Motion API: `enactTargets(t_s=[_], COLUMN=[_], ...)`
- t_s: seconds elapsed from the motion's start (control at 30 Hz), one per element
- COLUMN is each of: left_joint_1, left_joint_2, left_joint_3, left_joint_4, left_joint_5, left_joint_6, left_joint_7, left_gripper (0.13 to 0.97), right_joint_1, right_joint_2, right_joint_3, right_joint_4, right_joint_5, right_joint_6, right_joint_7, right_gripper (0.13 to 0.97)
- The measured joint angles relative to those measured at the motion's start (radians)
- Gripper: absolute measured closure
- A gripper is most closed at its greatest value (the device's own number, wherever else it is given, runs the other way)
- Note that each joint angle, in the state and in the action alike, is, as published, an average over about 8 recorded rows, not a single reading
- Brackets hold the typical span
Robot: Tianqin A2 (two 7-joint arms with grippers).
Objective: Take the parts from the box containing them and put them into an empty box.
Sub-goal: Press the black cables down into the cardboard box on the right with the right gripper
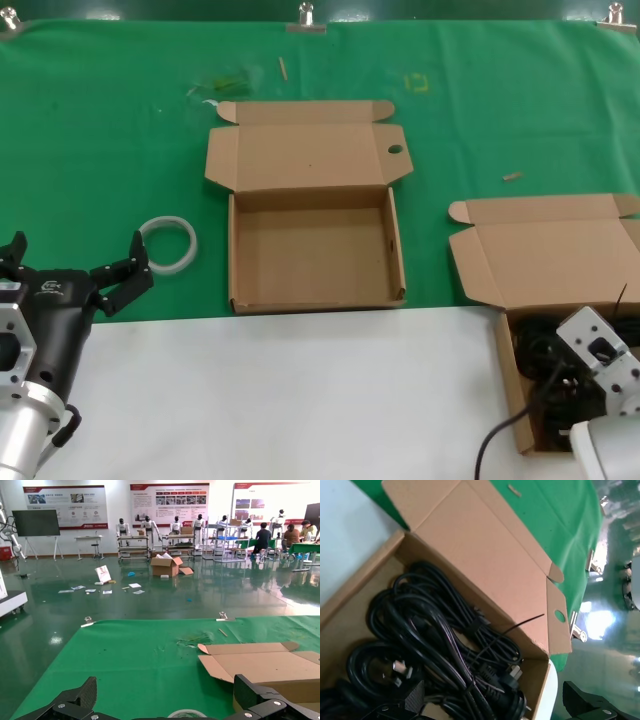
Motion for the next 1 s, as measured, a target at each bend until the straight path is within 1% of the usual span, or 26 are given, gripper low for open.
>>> enactTargets(t_s=[0.17, 0.37, 0.47, 0.73, 0.87, 1.0], left_joint_1=[0.000, 0.000, 0.000, 0.000, 0.000, 0.000], left_joint_2=[0.000, 0.000, 0.000, 0.000, 0.000, 0.000], left_joint_3=[0.000, 0.000, 0.000, 0.000, 0.000, 0.000], left_joint_4=[0.000, 0.000, 0.000, 0.000, 0.000, 0.000], left_joint_5=[0.000, 0.000, 0.000, 0.000, 0.000, 0.000], left_joint_6=[0.000, 0.000, 0.000, 0.000, 0.000, 0.000], left_joint_7=[0.000, 0.000, 0.000, 0.000, 0.000, 0.000], left_gripper=[0.132, 0.132, 0.132, 0.132, 0.132, 0.132], right_joint_1=[0.007, 0.018, 0.023, 0.032, 0.029, 0.025], right_joint_2=[-0.002, -0.003, -0.003, -0.003, -0.003, -0.003], right_joint_3=[0.036, 0.054, 0.051, 0.028, 0.016, 0.007], right_joint_4=[-0.011, -0.020, -0.023, -0.035, -0.044, -0.052], right_joint_5=[0.014, 0.018, 0.019, 0.019, 0.018, 0.016], right_joint_6=[-0.011, -0.024, -0.028, -0.034, -0.035, -0.033], right_joint_7=[-0.083, -0.131, -0.141, -0.146, -0.144, -0.142], right_gripper=[0.129, 0.129, 0.129, 0.171, 0.171, 0.226])
